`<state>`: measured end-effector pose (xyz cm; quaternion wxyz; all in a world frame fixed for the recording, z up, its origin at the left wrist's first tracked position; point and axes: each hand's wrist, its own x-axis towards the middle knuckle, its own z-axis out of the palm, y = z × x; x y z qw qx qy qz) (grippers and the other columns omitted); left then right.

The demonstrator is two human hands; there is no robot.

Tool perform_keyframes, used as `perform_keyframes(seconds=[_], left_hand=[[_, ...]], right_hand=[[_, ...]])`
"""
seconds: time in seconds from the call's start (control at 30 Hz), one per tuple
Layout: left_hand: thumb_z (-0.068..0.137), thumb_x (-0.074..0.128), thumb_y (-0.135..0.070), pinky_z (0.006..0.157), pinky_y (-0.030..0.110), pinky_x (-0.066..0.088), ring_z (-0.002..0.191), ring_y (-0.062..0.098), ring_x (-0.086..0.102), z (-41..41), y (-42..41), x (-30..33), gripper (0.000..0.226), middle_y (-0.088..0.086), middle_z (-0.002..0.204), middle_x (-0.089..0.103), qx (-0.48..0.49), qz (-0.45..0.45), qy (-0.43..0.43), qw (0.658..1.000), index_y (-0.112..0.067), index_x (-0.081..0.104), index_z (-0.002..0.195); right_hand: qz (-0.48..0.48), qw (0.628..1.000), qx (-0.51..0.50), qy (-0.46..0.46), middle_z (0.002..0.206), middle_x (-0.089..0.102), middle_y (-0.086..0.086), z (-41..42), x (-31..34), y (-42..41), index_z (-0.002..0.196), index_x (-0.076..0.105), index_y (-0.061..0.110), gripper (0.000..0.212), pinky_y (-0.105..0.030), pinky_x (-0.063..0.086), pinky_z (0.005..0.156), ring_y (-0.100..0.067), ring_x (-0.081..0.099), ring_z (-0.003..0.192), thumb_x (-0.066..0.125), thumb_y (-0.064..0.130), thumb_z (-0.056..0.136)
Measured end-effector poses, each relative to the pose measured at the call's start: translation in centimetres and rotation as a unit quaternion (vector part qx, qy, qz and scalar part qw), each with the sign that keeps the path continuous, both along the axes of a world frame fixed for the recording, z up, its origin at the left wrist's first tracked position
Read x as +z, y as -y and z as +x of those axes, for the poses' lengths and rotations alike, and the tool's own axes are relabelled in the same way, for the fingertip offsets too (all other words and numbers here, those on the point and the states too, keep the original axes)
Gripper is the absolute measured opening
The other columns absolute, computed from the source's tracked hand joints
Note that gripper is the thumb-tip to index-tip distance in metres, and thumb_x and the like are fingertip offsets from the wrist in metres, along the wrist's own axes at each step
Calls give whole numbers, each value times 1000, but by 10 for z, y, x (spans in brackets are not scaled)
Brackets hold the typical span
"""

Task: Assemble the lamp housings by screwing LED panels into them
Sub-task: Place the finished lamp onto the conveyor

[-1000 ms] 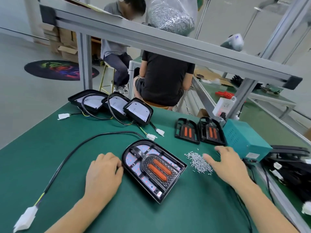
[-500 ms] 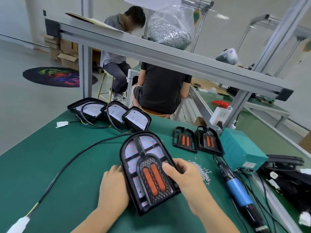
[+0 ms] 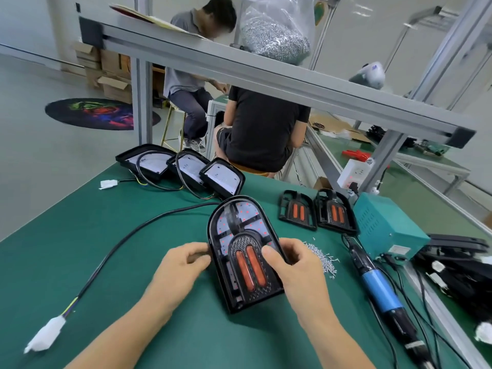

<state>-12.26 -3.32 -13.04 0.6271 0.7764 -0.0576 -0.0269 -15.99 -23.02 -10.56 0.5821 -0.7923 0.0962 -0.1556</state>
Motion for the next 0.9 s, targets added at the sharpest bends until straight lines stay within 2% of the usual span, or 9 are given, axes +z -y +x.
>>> perform_keyframes(seconds=[0.07, 0.13, 0.2, 0.27, 0.33, 0.43, 0.53, 0.7, 0.9], left_hand=[[86, 64, -6, 88, 23, 40, 102, 13, 57, 2, -19, 0, 21, -8, 108, 67, 93, 156, 92, 979, -20, 69, 102], [81, 70, -10, 93, 39, 37, 112, 26, 51, 3, -44, -3, 32, 1, 120, 63, 172, 302, 155, 925, -15, 66, 113], [79, 72, -17, 95, 48, 34, 121, 34, 44, 5, -70, -10, 45, 8, 127, 58, 224, 387, 132, 884, -11, 60, 122], [84, 67, -28, 99, 50, 30, 126, 36, 38, 6, -92, -15, 53, 12, 135, 52, 238, 442, 49, 864, -8, 53, 130], [89, 59, -33, 99, 48, 31, 126, 34, 39, 9, -105, -16, 45, 11, 134, 52, 227, 477, -5, 849, -9, 56, 126], [91, 55, -18, 88, 43, 36, 111, 35, 45, 15, -110, -14, 20, 10, 119, 60, 232, 475, 10, 849, -11, 67, 107], [93, 50, -12, 79, 42, 41, 101, 34, 48, 23, -104, -11, 18, 12, 108, 61, 236, 450, 22, 861, -11, 66, 102], [97, 44, -18, 69, 37, 39, 79, 33, 53, 28, -77, -1, 15, 6, 87, 65, 275, 290, 70, 914, -19, 55, 107], [94, 52, -18, 76, 38, 44, 81, 31, 58, 18, -45, 5, 23, -1, 89, 66, 264, 252, 170, 916, -22, 62, 114]], right_hand=[[1, 1000, -13, 4, 84, 74, 9, 0, -1, 4, 88, 70, 21, 10, -30, 53, 77, -11, 68, 77, 75, 25, 80], [9, 1000, -25, 2, 85, 74, 11, -2, -3, 8, 89, 69, 22, 10, -28, 52, 76, -9, 68, 77, 75, 25, 81], [15, 999, -31, 0, 85, 74, 12, -2, -4, 10, 90, 69, 22, 11, -28, 52, 76, -8, 68, 78, 75, 24, 81], [10, 999, -36, -1, 84, 73, 12, -1, -4, 9, 89, 69, 22, 11, -26, 51, 74, -9, 68, 77, 76, 25, 81], [-6, 999, -38, -4, 81, 73, 12, 2, -1, 7, 87, 69, 23, 11, -23, 49, 69, -8, 67, 74, 77, 26, 80], [-23, 998, -50, -4, 78, 72, 12, 5, 3, 6, 86, 69, 24, 11, -15, 45, 63, -5, 65, 70, 78, 27, 79], [-40, 997, -71, 12, 76, 70, 15, 4, 7, 7, 85, 67, 25, 12, -10, 42, 59, 0, 62, 68, 77, 27, 79], [38, 992, -100, 71, 79, 69, 22, 1, 13, 11, 87, 66, 25, 9, -5, 42, 62, 7, 60, 66, 74, 22, 84], [203, 971, -117, 57, 87, 74, -1, 1, 17, 13, 94, 68, 12, 9, -26, 51, 76, -12, 64, 77, 70, 19, 88]])
